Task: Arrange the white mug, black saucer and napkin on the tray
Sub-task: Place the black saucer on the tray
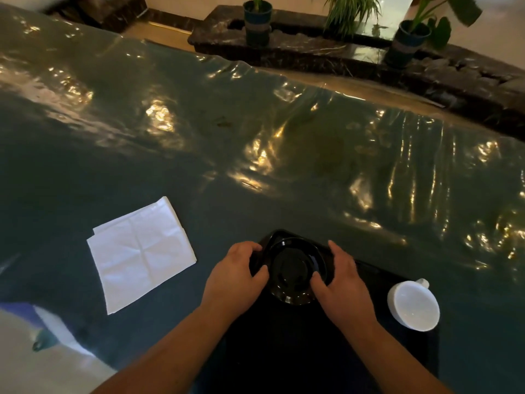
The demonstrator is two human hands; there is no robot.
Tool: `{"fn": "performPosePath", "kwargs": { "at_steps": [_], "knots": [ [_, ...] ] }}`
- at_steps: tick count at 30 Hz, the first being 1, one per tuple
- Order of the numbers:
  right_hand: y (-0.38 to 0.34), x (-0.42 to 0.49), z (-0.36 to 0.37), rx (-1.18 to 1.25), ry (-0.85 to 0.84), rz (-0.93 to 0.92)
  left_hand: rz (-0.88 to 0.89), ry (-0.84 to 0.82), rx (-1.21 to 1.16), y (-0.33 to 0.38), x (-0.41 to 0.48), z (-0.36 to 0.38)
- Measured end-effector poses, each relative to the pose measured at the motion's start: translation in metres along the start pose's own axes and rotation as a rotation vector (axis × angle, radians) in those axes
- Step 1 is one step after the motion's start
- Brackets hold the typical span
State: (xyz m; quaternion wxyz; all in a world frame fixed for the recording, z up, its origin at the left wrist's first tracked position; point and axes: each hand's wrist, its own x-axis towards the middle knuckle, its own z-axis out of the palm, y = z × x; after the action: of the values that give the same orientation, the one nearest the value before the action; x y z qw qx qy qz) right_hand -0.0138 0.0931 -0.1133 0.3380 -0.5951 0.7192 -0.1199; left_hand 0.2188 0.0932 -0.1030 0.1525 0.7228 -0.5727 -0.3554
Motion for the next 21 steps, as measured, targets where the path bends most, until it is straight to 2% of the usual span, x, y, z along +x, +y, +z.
{"fn": "performPosePath", "kwargs": {
  "at_steps": [3, 7, 9, 12, 15, 21],
  "knots": [
    [-0.027, 0.006, 0.004, 0.000, 0.067, -0.113, -0.067, 0.084, 0.030, -0.025, 0.002, -0.024],
    [-0.083, 0.017, 0.041, -0.078, -0.046, -0.363, -0.186, 0.153, 0.057, -0.078, 0.004, -0.061],
    [-0.115, 0.021, 0.065, -0.082, -0.124, -0.416, -0.273, 0.172, 0.077, -0.106, 0.004, -0.081],
    [-0.152, 0.024, 0.103, -0.062, -0.286, -0.387, -0.394, 0.191, 0.096, -0.147, 0.001, -0.108],
    [-0.182, 0.031, 0.137, -0.015, -0.396, -0.260, -0.552, 0.239, 0.067, -0.187, -0.005, -0.133],
    [-0.229, 0.058, 0.173, 0.117, -0.418, -0.062, -0.740, 0.292, -0.143, -0.241, -0.003, -0.164]
  ]
}}
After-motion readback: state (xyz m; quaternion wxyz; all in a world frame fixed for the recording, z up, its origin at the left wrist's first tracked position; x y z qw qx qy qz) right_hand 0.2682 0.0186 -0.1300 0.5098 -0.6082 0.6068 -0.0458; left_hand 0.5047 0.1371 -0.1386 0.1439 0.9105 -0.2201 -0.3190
